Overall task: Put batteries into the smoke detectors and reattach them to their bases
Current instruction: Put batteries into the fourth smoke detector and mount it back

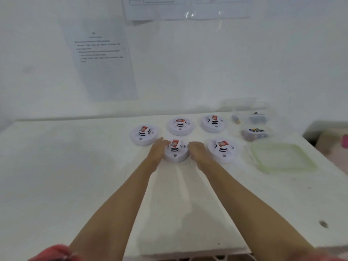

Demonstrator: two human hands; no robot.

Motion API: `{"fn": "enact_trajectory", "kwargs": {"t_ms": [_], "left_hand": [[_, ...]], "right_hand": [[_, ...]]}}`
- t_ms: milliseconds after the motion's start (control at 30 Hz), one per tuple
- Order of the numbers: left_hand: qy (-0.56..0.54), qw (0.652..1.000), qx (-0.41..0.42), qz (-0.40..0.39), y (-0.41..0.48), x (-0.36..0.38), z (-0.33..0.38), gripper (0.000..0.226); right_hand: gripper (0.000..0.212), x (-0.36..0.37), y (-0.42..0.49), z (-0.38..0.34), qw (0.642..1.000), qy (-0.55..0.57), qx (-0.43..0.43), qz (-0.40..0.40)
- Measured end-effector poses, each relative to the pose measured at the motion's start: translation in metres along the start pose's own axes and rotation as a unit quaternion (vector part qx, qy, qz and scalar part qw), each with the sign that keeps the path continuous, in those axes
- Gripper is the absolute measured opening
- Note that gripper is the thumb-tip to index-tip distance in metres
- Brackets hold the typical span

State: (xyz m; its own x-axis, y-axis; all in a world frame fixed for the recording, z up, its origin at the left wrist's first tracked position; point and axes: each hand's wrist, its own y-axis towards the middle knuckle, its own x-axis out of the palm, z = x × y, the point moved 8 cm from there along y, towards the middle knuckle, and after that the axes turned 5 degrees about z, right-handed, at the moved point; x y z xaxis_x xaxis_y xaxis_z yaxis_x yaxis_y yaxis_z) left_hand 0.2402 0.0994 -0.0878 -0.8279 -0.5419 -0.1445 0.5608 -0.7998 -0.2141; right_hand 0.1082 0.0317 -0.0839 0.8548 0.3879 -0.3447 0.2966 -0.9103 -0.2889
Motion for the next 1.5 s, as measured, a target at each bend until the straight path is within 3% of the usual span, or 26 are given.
{"fn": "enact_trajectory", "kwargs": {"t_ms": [100, 200, 300, 400, 533, 700, 967, 1067, 1200, 1300, 1400, 1500], "left_hand": [[0.042, 0.998, 0.04, -0.037, -0.006, 0.005, -0.001, 0.034], [0.166, 0.98, 0.104, -0.013, -0.005, 0.009, 0.002, 0.078], [0.23, 0.963, 0.138, 0.015, -0.001, 0.009, 0.005, 0.084], [0.207, 0.966, 0.155, 0.008, -0.005, 0.01, 0.014, 0.09], [0.137, 0.978, 0.158, -0.005, -0.018, 0.017, 0.035, 0.068], [0.054, 0.979, 0.19, -0.058, -0.026, 0.059, 0.075, 0.054], [-0.022, 0.976, 0.151, -0.156, -0.003, 0.164, 0.112, 0.087], [-0.071, 0.97, 0.109, -0.205, 0.005, 0.213, 0.123, 0.092], [-0.193, 0.948, 0.04, -0.251, 0.009, 0.275, 0.132, 0.077], [-0.296, 0.913, -0.013, -0.28, 0.01, 0.307, 0.135, 0.059], [-0.373, 0.879, -0.038, -0.296, 0.012, 0.327, 0.138, 0.043], [-0.405, 0.87, -0.061, -0.275, 0.019, 0.335, 0.134, 0.048]], "right_hand": [[0.024, 0.01, -0.008, 0.0, 0.999, 0.04, -0.003, -0.002], [0.028, 0.013, -0.007, 0.007, 0.995, 0.098, 0.009, 0.0], [0.035, 0.012, -0.009, 0.008, 0.99, 0.139, 0.007, -0.003], [0.035, 0.005, -0.017, 0.003, 0.988, 0.157, -0.002, -0.004], [0.045, -0.019, -0.024, -0.013, 0.978, 0.208, -0.025, -0.011], [0.037, -0.069, -0.024, -0.03, 0.946, 0.32, -0.047, 0.009], [0.036, -0.181, -0.001, -0.042, 0.925, 0.364, -0.103, 0.041], [0.041, -0.223, 0.017, -0.046, 0.927, 0.345, -0.138, 0.048], [0.045, -0.271, 0.043, -0.053, 0.944, 0.272, -0.184, 0.033], [0.047, -0.291, 0.053, -0.06, 0.965, 0.139, -0.224, 0.004], [0.058, -0.298, 0.054, -0.063, 0.956, 0.003, -0.293, -0.029], [0.041, -0.304, 0.064, -0.061, 0.944, -0.036, -0.325, -0.028]]}}
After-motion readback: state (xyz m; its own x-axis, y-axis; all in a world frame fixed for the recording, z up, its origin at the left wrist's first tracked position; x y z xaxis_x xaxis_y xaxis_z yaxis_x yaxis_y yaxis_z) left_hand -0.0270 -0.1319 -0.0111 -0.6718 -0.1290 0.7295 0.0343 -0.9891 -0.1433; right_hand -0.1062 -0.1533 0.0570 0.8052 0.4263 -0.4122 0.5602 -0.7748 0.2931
